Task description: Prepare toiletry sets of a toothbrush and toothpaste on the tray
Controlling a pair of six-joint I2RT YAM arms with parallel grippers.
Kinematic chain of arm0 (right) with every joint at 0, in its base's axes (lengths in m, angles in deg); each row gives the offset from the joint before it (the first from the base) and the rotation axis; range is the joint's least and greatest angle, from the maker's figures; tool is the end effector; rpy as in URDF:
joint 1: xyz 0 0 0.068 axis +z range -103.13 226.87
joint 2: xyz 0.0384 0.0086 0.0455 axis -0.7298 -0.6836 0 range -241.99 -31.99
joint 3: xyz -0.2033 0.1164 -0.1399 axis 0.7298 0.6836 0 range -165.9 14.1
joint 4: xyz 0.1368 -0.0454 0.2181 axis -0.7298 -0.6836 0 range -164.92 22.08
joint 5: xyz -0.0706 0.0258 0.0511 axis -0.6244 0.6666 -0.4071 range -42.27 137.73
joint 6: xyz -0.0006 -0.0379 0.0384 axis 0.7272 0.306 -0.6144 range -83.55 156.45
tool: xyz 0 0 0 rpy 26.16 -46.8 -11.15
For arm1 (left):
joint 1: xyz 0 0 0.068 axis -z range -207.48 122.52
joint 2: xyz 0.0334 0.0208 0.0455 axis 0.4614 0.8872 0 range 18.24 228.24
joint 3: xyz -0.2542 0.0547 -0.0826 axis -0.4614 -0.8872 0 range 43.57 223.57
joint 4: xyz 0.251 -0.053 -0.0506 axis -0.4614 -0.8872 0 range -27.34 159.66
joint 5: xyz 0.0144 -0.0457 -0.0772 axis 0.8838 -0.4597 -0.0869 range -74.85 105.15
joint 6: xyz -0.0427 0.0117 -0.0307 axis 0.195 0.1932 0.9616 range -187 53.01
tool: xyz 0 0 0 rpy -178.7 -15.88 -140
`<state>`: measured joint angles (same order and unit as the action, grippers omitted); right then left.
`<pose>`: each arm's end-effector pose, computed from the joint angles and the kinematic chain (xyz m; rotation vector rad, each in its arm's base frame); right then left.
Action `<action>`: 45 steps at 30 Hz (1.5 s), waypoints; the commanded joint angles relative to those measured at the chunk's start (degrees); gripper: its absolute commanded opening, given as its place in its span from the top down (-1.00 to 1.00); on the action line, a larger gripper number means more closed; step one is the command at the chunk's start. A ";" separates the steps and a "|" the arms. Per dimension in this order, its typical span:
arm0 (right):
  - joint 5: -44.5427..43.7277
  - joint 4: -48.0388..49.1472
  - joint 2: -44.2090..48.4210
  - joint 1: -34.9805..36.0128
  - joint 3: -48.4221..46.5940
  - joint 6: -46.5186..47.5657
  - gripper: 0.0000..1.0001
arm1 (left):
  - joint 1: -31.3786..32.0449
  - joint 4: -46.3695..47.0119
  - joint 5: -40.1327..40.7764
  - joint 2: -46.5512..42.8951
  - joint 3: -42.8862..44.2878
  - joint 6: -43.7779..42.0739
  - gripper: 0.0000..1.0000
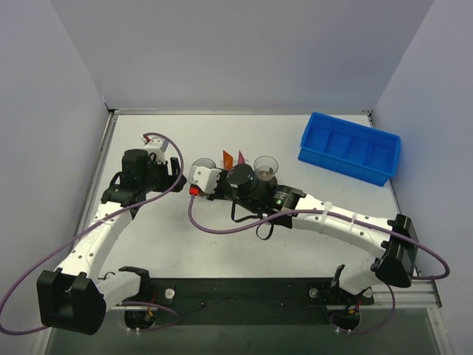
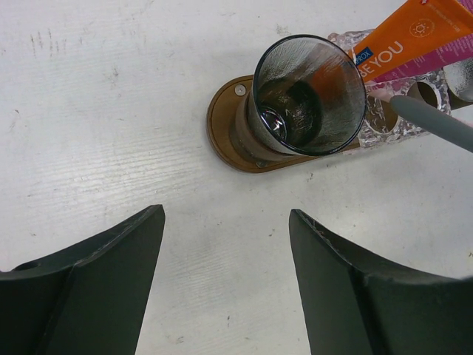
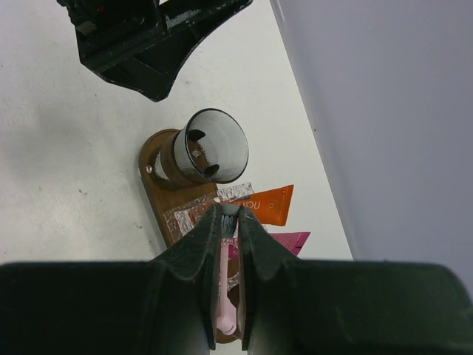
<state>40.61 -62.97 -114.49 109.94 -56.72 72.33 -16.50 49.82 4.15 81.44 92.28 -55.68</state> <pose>0.1607 0.3066 0.3716 -1.2244 1.1697 0.2511 0.2375 -0.0530 0.2845 0.1048 2.1868 -0.4298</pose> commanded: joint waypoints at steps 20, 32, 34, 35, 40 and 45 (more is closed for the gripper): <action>-3.17 4.89 -3.63 0.48 0.78 1.56 1.00 | -0.44 2.96 -1.74 -1.76 -0.37 -0.50 -0.57; -2.29 5.86 -4.78 -0.58 2.01 1.30 1.00 | -0.35 3.05 -2.00 -2.03 -0.28 -0.50 -0.57; -2.29 6.47 -5.21 -0.58 2.18 1.56 1.00 | -0.44 3.14 -2.09 -1.94 -0.37 -0.50 -0.57; -2.29 6.56 -5.48 -0.66 2.18 1.74 1.00 | -0.35 3.05 -2.09 -1.94 -0.37 -0.50 -0.57; -2.20 7.44 -6.18 -1.02 2.62 2.44 1.00 | -0.44 3.14 -2.18 -2.12 -0.46 -0.59 -0.57; -2.82 7.88 -6.88 -0.93 3.15 3.67 1.00 | -0.35 3.22 -2.35 -1.94 -0.37 -0.59 -0.57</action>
<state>38.12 -58.30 -120.92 109.42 -53.86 74.54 -16.52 50.17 2.77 80.70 92.13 -55.68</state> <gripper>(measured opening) 0.056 0.786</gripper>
